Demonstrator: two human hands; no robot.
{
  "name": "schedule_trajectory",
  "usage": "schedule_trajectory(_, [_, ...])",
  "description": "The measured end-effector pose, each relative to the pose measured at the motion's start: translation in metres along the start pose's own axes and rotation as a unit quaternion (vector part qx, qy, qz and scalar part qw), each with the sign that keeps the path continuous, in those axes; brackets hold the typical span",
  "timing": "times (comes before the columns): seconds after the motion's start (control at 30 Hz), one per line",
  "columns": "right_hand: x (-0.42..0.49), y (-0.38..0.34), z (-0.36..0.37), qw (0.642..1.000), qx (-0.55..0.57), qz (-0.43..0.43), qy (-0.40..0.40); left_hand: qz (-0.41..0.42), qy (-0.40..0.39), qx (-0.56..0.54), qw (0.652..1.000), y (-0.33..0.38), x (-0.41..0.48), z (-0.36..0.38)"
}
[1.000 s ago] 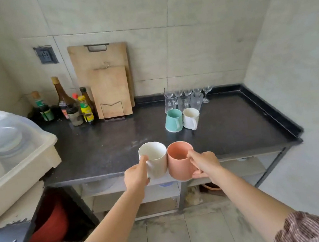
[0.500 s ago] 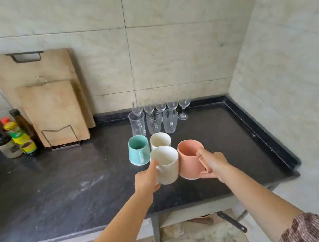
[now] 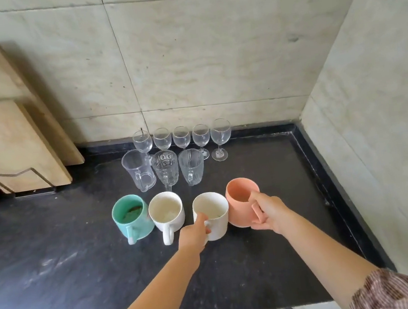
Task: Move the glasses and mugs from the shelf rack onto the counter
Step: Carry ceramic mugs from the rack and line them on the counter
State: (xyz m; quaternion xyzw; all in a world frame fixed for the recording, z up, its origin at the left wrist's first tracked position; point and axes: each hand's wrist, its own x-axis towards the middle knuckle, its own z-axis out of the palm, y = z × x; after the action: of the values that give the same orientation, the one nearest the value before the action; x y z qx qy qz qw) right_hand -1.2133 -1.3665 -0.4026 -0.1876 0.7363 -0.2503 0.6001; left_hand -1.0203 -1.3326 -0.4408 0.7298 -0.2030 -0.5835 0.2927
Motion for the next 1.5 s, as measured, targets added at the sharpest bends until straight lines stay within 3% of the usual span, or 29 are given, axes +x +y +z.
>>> schedule_trajectory(0.37, [0.04,-0.013,0.025,0.999,0.04,0.037,0.0,-0.002,0.005,0.034,0.999,0.007,0.034,0.015])
schedule_trajectory(0.73, [0.039,0.0,0.045,0.997,0.009,0.072,0.008,0.078,0.007,0.014,0.997,-0.018,0.05,0.006])
schedule_trajectory(1.03, [0.031,0.007,0.045,0.999,-0.005,0.041,0.005,0.016,0.002,-0.023,1.0,-0.018,0.038,0.013])
schedule_trajectory(1.5, [0.026,0.015,0.045,0.995,-0.065,0.04,0.057,0.005,-0.045,0.062,0.997,-0.015,0.036,0.01])
